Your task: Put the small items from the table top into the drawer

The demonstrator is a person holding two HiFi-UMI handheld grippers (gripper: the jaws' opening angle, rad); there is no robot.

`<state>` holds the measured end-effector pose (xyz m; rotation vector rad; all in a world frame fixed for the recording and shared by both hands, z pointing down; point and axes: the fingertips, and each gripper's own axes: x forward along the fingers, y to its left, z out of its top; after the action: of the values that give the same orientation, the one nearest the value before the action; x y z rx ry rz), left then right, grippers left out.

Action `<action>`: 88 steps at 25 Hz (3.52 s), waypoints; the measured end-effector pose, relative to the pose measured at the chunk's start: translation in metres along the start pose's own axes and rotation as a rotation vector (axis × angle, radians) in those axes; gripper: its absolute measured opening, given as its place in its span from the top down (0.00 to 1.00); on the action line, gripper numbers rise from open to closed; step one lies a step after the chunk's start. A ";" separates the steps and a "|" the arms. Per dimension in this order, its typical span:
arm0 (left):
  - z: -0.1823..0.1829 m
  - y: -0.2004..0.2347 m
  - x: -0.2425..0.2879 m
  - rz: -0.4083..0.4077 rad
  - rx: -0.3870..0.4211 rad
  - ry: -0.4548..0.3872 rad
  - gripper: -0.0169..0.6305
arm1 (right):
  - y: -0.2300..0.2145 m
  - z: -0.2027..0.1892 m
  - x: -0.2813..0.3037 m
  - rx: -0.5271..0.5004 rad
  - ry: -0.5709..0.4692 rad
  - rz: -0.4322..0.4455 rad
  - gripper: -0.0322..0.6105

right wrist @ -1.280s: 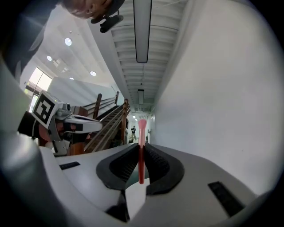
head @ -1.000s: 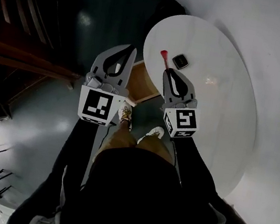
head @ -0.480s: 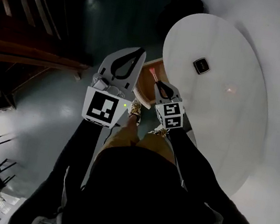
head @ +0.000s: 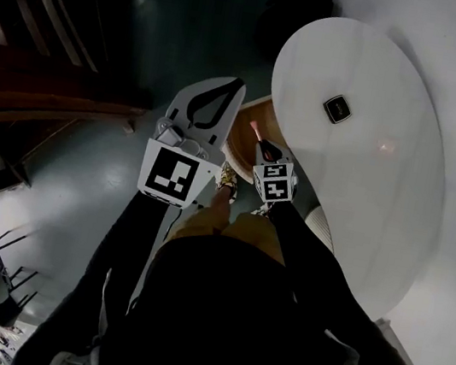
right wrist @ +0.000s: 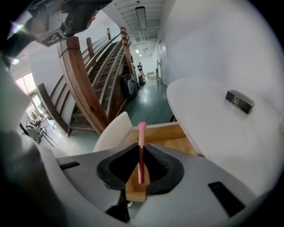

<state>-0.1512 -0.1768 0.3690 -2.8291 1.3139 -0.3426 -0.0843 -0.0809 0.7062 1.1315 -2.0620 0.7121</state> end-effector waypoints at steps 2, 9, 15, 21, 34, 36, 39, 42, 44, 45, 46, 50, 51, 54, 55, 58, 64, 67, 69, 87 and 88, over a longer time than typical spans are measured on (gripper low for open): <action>-0.003 0.003 0.003 -0.011 0.001 0.003 0.95 | -0.001 -0.001 0.005 0.005 0.016 -0.012 0.85; -0.007 0.009 0.011 -0.039 0.006 0.008 0.95 | 0.001 -0.006 0.015 0.020 0.047 -0.013 0.85; -0.009 0.014 0.017 -0.054 0.006 0.009 0.95 | 0.004 -0.005 0.018 0.024 0.051 -0.004 0.71; -0.006 0.016 0.020 -0.074 0.005 -0.005 0.95 | 0.003 -0.005 0.012 0.023 0.064 -0.018 0.70; 0.011 0.008 0.034 -0.138 0.017 -0.046 0.95 | 0.015 0.068 -0.031 -0.034 -0.168 0.010 0.72; 0.015 0.005 0.037 -0.152 0.027 -0.055 0.95 | 0.007 0.099 -0.051 -0.034 -0.264 -0.022 0.72; 0.023 -0.001 0.042 -0.168 0.026 -0.065 0.95 | -0.013 0.144 -0.090 -0.025 -0.395 -0.083 0.72; 0.031 -0.007 0.049 -0.180 0.041 -0.077 0.95 | -0.031 0.181 -0.133 -0.042 -0.512 -0.137 0.72; 0.037 -0.013 0.053 -0.183 0.039 -0.082 0.95 | -0.042 0.199 -0.162 -0.050 -0.577 -0.166 0.72; 0.040 -0.016 0.055 -0.186 0.039 -0.084 0.95 | -0.047 0.206 -0.177 -0.053 -0.605 -0.179 0.72; 0.043 -0.020 0.057 -0.190 0.045 -0.088 0.95 | -0.052 0.212 -0.192 -0.055 -0.631 -0.193 0.72; 0.057 -0.032 0.064 -0.207 0.058 -0.105 0.95 | -0.067 0.237 -0.246 -0.100 -0.727 -0.248 0.72; 0.060 -0.035 0.066 -0.209 0.055 -0.107 0.95 | -0.070 0.241 -0.258 -0.122 -0.746 -0.261 0.72; 0.068 -0.051 0.075 -0.218 0.064 -0.121 0.95 | -0.084 0.244 -0.292 -0.144 -0.804 -0.293 0.72; 0.071 -0.059 0.078 -0.222 0.074 -0.126 0.95 | -0.090 0.242 -0.303 -0.139 -0.821 -0.301 0.72; 0.077 -0.075 0.088 -0.227 0.093 -0.140 0.95 | -0.105 0.242 -0.334 -0.126 -0.887 -0.312 0.72; 0.087 -0.078 0.096 -0.223 0.075 -0.140 0.95 | -0.119 0.248 -0.343 -0.127 -0.878 -0.309 0.72; 0.087 -0.078 0.097 -0.220 0.089 -0.139 0.95 | -0.126 0.243 -0.328 -0.095 -0.835 -0.262 0.72; 0.085 -0.076 0.095 -0.211 0.088 -0.129 0.95 | -0.131 0.239 -0.310 -0.106 -0.786 -0.219 0.70; 0.052 -0.038 0.057 -0.027 0.039 -0.026 0.95 | -0.184 0.137 -0.106 -0.203 -0.093 0.115 0.38; 0.050 -0.037 0.055 -0.018 0.038 -0.020 0.95 | -0.188 0.129 -0.099 -0.200 -0.061 0.120 0.37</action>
<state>-0.0792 -0.1985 0.3343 -2.8079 1.2648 -0.3354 0.0809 -0.2137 0.5760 0.9339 -2.2123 0.5192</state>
